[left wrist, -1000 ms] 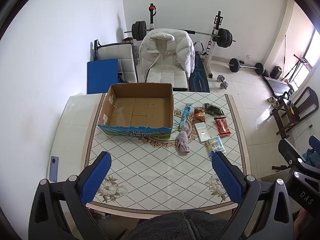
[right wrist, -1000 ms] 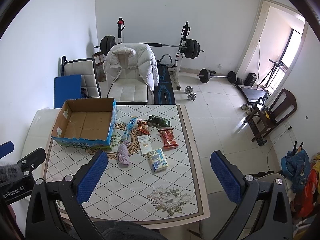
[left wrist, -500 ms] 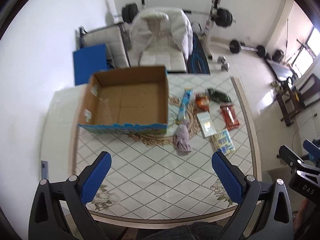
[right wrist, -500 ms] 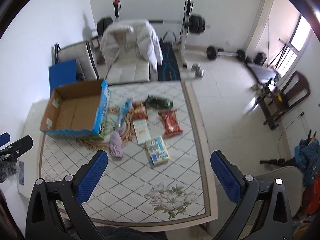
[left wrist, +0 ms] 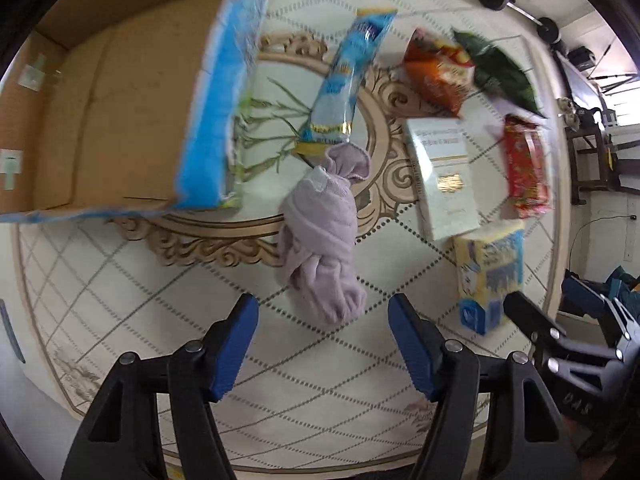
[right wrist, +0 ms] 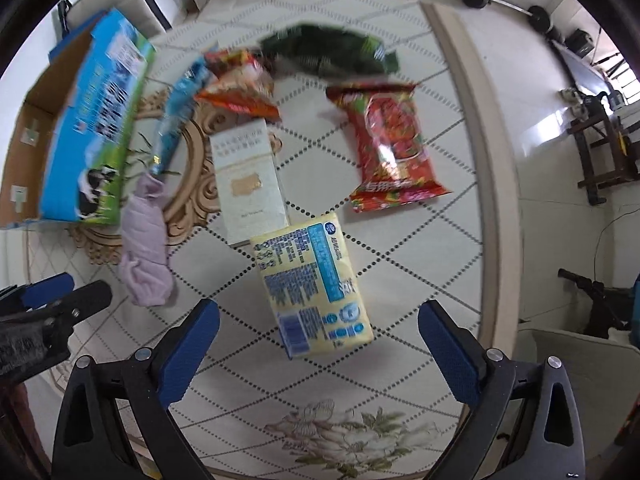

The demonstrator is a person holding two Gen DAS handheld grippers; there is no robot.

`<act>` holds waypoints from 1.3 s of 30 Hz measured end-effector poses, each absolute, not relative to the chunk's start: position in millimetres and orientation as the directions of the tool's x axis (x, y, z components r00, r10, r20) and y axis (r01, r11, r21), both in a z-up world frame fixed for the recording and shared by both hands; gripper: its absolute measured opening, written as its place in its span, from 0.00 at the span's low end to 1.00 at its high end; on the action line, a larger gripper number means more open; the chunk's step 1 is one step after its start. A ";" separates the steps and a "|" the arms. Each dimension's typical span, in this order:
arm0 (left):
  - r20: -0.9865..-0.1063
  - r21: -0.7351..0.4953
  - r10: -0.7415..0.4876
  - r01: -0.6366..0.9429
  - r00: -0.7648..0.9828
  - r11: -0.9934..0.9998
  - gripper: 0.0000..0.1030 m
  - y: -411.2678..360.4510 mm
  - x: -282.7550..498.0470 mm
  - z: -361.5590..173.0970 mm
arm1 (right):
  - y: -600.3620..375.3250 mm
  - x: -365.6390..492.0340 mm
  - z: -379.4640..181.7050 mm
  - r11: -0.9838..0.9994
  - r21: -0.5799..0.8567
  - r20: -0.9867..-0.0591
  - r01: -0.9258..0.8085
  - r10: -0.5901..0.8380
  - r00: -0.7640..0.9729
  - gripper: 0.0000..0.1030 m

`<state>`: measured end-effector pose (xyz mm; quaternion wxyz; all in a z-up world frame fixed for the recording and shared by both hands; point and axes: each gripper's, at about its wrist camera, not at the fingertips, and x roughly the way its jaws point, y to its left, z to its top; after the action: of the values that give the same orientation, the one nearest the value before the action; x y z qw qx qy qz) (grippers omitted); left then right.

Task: Organize soft objects
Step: 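Grasp the lilac towel with the left tool while the right tool grasps the yellow milk carton, then carry both items into the cardboard box and open both tools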

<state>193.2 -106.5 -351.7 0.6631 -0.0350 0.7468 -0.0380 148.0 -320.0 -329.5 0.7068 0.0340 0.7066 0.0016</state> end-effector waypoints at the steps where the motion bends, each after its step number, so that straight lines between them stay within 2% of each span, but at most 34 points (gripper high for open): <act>1: -0.986 -0.103 -0.104 -0.011 -0.131 0.995 0.64 -105.6 197.4 -359.6 | -319.4 150.2 -338.7 0.998 0.049 -0.999 0.044 0.050 -0.017 0.98; 4: -0.985 -0.080 -0.086 -0.047 -0.149 0.996 0.64 -104.3 203.4 -381.9 | -317.5 155.5 -357.9 0.998 0.056 -0.997 0.037 0.058 -0.054 0.97; 6: -0.985 -0.081 -0.088 -0.056 -0.151 0.995 0.49 -105.4 202.3 -390.7 | -317.5 157.9 -370.1 0.997 0.058 -0.994 0.042 0.062 -0.090 0.96; 7: -0.985 -0.077 -0.084 -0.050 -0.153 0.996 0.38 -106.8 201.5 -392.8 | -317.6 158.5 -374.6 0.997 0.063 -0.993 0.045 0.067 -0.102 0.93; 8: -0.985 -0.085 -0.091 -0.047 -0.147 0.995 0.34 -109.1 199.5 -394.0 | -317.4 158.7 -379.5 0.996 0.072 -0.990 0.049 0.077 -0.117 0.91; 10: -0.988 -0.075 -0.078 -0.027 -0.131 0.997 0.29 -115.0 194.8 -391.7 | -318.1 157.9 -387.6 0.995 0.084 -0.985 0.062 0.092 -0.145 0.74; 13: -0.990 -0.072 -0.072 -0.003 -0.122 0.997 0.24 -124.1 183.4 -383.6 | -321.0 154.0 -390.8 0.993 0.089 -0.984 0.080 0.100 -0.149 0.69; 22: -0.990 -0.116 -0.116 -0.004 -0.075 0.993 0.21 -139.1 138.5 -349.8 | -343.0 130.5 -358.6 0.977 0.168 -0.974 0.135 0.185 -0.127 0.66; 28: -0.978 -0.194 -0.194 0.005 0.079 0.981 0.21 -135.5 124.8 -252.6 | -342.2 123.6 -283.9 0.964 0.248 -0.967 0.092 0.252 -0.032 0.66; 32: -0.959 -0.217 -0.213 -0.002 0.185 0.976 0.21 -98.8 144.5 -171.1 | -313.6 143.7 -214.8 0.952 0.303 -0.953 0.041 0.302 0.040 0.66; 36: -0.953 -0.197 -0.185 -0.025 0.238 0.980 0.21 -65.1 178.3 -141.2 | -259.6 180.8 -169.1 0.933 0.361 -0.930 0.011 0.359 0.085 0.66; 39: -0.956 -0.167 -0.147 -0.061 0.255 0.984 0.21 -28.0 211.8 -148.7 | -212.5 215.9 -159.4 0.926 0.379 -0.921 -0.005 0.377 0.096 0.66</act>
<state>211.8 -28.0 -148.7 0.7874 -0.0853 0.6099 -0.0272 215.9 -212.5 -159.4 0.7266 0.1412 0.6594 0.1315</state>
